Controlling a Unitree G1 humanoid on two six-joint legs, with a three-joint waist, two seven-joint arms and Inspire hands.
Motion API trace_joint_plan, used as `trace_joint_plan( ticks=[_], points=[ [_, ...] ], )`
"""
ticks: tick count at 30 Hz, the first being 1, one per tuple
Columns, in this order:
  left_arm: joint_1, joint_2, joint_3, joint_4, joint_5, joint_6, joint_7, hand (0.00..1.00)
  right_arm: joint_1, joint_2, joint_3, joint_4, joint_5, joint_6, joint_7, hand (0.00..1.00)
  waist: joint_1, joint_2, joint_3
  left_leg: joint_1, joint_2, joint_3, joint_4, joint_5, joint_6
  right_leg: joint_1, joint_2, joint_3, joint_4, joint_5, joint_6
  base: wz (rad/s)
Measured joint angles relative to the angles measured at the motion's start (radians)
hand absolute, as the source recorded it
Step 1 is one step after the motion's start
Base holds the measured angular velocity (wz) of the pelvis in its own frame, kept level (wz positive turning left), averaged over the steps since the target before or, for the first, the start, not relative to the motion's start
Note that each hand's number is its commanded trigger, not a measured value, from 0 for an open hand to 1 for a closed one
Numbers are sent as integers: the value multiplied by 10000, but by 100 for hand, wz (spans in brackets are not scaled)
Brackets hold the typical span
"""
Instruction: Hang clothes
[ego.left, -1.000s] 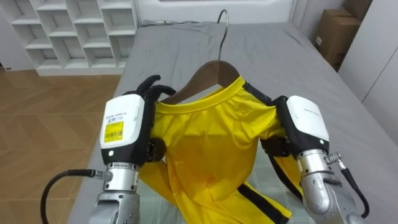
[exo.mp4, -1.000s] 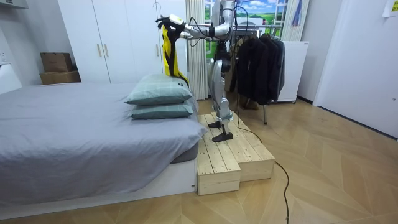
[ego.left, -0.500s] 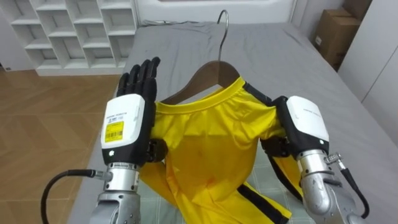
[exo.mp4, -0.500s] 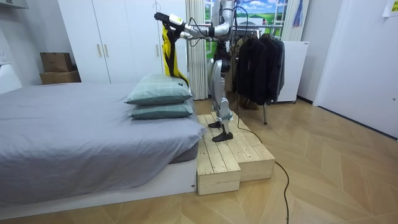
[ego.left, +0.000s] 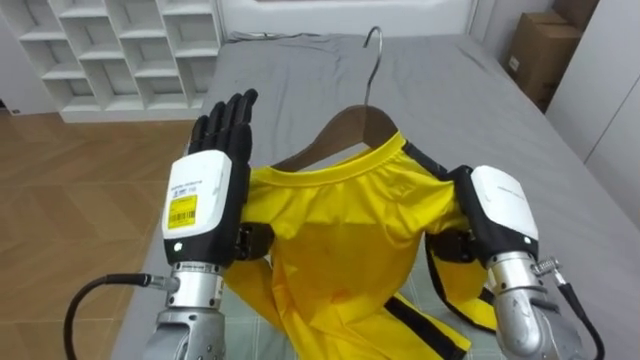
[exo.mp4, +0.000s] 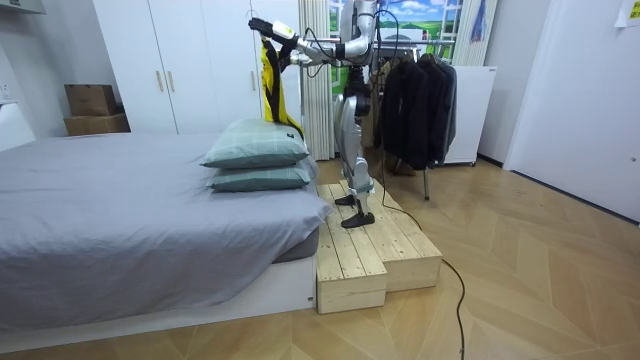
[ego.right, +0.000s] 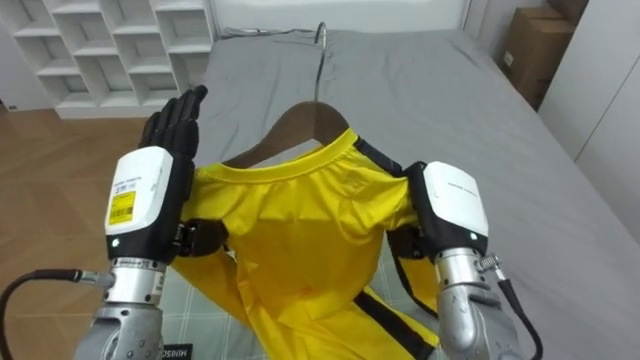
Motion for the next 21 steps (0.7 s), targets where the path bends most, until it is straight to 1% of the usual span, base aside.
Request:
trace_joint_plan(
  ticks=[4, 7, 11, 14, 16, 19, 21],
  points=[
    [0, 92, 6, 0, -12, -138, 15, 0, 132, -69, -228, 293, 329, -67, -124, 100, -13, -2, -1, 9, -2, 12, -1, 0, 0, 0, 0, -1, 1, 0, 0, 0],
    [0, 76, 5, 0, -24, -305, 16, 0, 132, -147, -492, 407, 718, -67, -128, 100, -3, -7, -5, -19, -1, 67, -21, 1, 0, -58, 0, 4, 13, 0, 0, 0],
    [0, 65, 5, -29, -49, -311, -8, 0, 102, -221, -780, 405, 961, -67, -243, 100, -15, -60, -33, -21, -1, 75, -22, 1, 0, -59, -1, 3, 12, -3, 4, 0],
    [27, 62, -14, -113, -347, -314, -185, 0, 103, -221, -886, 405, 1133, -67, -248, 100, -15, -146, -57, -2, -2, 87, -25, 2, 0, -56, -1, 18, 12, -3, 4, 0],
    [86, 52, -29, -195, -391, -328, -300, 0, 103, -222, -897, 405, 1271, -67, -249, 100, -32, -227, -54, 1, -1, 89, -24, 2, 0, -54, 0, 17, 12, -3, 5, 0],
    [92, 38, -26, -195, -387, -462, -523, 0, 102, -223, -925, 405, 1330, -71, -257, 100, -26, -384, -67, -1, -2, 90, -25, 2, 0, -53, -1, 17, 11, -3, 5, 0],
    [101, 37, -27, -195, -388, -528, -567, 0, 103, -223, -926, 405, 1331, -128, -261, 100, -25, -411, -65, -1, -2, 94, -25, 2, 0, -51, -2, 17, 11, -3, 4, 0]
  ],
)
